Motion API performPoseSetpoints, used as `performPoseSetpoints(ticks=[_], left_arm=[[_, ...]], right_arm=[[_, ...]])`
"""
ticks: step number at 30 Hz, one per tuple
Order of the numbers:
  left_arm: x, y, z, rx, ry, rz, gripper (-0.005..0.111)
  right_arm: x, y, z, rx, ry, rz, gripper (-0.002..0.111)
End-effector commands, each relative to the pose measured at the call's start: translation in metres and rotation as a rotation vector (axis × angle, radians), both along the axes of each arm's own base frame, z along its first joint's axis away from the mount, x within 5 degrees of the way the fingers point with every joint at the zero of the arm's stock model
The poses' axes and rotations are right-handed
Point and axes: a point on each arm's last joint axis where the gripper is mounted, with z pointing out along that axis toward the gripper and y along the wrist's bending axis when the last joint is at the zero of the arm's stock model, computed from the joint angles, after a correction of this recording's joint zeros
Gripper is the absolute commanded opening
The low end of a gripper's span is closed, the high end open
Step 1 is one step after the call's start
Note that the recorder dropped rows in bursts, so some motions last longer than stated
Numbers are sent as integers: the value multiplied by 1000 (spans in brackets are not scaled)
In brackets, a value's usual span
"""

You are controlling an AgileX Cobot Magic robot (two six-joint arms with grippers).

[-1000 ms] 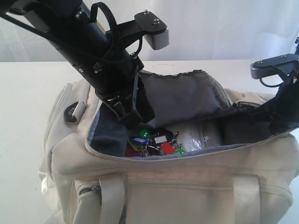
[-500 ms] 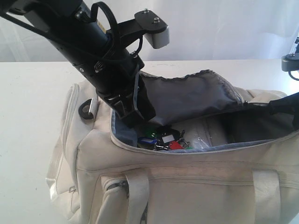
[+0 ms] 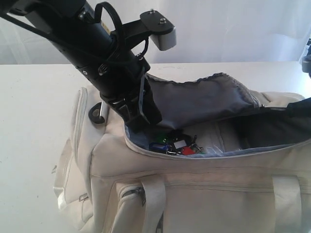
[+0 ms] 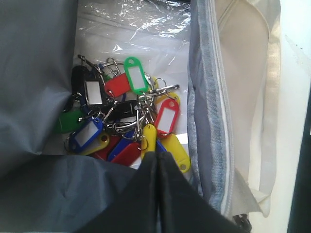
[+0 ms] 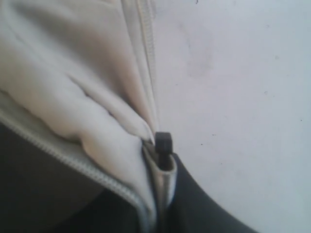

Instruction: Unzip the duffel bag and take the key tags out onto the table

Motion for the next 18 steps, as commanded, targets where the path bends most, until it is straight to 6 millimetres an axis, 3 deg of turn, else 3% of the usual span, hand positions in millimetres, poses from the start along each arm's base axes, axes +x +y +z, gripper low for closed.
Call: performPoseSetpoints(ticks=[1,4,8,11,18], left_arm=[[-5,-1,4,-9,6,-17,0],[-5,-1,4,-11,2,-15,0],[-2,-2,5,-28,-24,-1,0],[2,-5,1,-31,-28,8,0],[22,-22,-29,13,33,2,0]], right_arm=[[-4,-15,9,-116,4,-14,0],[-2,-7,9,-22,-30,-25,0],[2,31,14,328,-92,198,0],[1,47,15,421,-98,301,2],[1,52,15,418,-92,320,33]])
